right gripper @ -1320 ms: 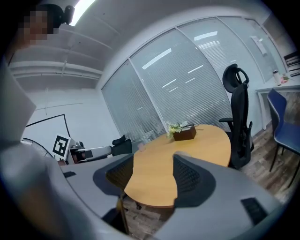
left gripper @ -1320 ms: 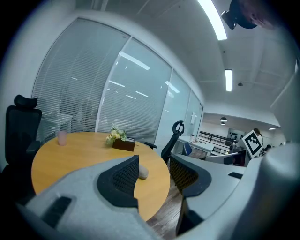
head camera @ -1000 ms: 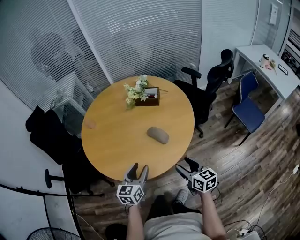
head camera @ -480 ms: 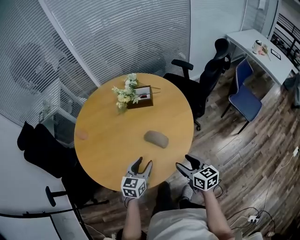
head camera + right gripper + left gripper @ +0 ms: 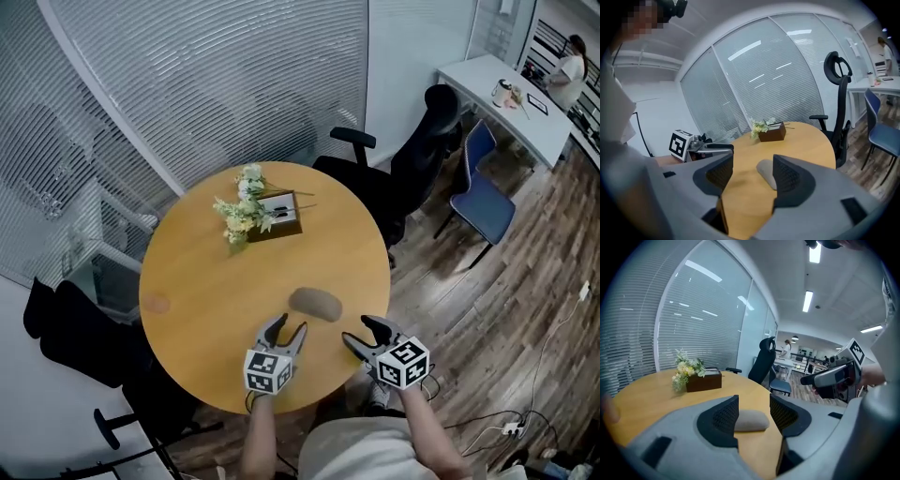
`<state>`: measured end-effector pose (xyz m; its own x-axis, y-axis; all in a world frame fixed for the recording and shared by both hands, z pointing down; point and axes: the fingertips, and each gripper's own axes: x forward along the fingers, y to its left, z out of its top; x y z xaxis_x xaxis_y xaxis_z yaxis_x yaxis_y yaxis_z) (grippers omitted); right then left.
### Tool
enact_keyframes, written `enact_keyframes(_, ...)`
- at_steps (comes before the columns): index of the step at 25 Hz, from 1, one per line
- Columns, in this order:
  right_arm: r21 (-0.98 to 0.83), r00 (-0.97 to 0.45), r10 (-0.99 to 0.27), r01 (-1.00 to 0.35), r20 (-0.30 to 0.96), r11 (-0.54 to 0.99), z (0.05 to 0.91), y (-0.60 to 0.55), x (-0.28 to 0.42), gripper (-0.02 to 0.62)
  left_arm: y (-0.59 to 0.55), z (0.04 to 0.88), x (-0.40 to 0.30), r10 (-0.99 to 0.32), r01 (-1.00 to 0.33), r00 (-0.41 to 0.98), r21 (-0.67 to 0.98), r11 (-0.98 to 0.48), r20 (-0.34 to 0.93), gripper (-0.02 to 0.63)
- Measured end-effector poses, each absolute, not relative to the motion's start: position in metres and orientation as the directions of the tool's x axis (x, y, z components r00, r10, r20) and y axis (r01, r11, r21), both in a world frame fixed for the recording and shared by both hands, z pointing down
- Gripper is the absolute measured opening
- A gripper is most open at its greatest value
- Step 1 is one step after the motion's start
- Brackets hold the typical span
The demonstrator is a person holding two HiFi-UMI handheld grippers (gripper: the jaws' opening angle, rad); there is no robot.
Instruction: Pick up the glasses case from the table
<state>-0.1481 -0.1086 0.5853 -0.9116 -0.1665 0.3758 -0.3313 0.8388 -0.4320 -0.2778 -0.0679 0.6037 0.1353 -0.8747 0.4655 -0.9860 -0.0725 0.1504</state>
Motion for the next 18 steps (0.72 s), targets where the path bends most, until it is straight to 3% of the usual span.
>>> enact_keyframes(18,-0.291,-0.829,-0.350,-0.498,0.437,0.817,0.591,-0.131,-0.170,0.249,-0.128,0.658,-0.304,-0.734,-0.917,0.367,0.089,-0.389,0.571,0.207)
